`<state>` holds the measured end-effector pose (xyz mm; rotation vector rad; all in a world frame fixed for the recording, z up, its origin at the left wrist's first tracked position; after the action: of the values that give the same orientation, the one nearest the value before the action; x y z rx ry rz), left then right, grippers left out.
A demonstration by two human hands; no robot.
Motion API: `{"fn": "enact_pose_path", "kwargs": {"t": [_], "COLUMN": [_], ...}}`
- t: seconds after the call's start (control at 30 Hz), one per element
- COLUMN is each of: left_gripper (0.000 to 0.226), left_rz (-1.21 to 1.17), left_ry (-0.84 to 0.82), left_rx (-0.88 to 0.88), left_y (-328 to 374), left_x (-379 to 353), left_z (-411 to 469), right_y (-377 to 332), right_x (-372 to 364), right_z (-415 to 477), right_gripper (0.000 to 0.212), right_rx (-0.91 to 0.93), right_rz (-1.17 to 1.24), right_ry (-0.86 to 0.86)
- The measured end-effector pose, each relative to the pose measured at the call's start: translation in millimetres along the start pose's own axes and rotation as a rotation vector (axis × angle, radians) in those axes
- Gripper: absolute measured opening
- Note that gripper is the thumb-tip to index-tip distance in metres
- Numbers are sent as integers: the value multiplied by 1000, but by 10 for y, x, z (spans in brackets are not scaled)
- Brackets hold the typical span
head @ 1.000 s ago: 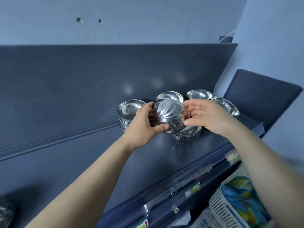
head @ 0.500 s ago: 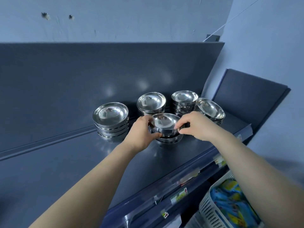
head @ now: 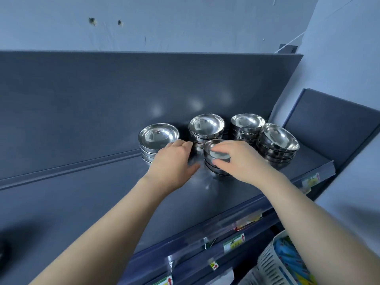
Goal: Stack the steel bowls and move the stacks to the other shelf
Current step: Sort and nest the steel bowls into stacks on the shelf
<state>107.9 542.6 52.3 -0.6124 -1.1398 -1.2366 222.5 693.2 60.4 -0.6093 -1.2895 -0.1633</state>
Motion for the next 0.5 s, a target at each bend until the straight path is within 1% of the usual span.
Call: {"fn": "enact_pose_path", "kwargs": {"t": [0.1,0.2,0.23,0.37,0.5], "left_gripper": [41,42,44,49,54], "left_rz": [108,143,152,189,224], "left_ry": [14,14,11,-8,-42], "left_rx": [51,144,180,351,520], "left_y": [-181,-429,-516,-857,-1173], "left_x": [245,463,535,809,1064], "left_z": [-345,-770,-922,-1546,-2180], "right_y": [-420,-885,-1042,-1665,-2269], "right_x": [-159,-378,-461,-783,-1055], "right_z": [0,-3,-11,-62,-180], "right_gripper": [34,28,27,35,40], "right_rx": [76,177,199,291,366], "right_rz": [6,35,39,45,61], "right_ry": [-4,-66,-91,-150,-253]}}
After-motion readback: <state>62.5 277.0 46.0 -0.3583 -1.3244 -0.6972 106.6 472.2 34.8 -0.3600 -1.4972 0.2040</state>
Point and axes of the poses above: each hand's wrist, its own z-axis towards the middle knuckle, its own x-axis out of the back of the hand, y = z × x, the point moved 1 cm from there along z, towards the middle knuckle, and after that the axes turned 11 degrees about -x, right-handed, at the moved point
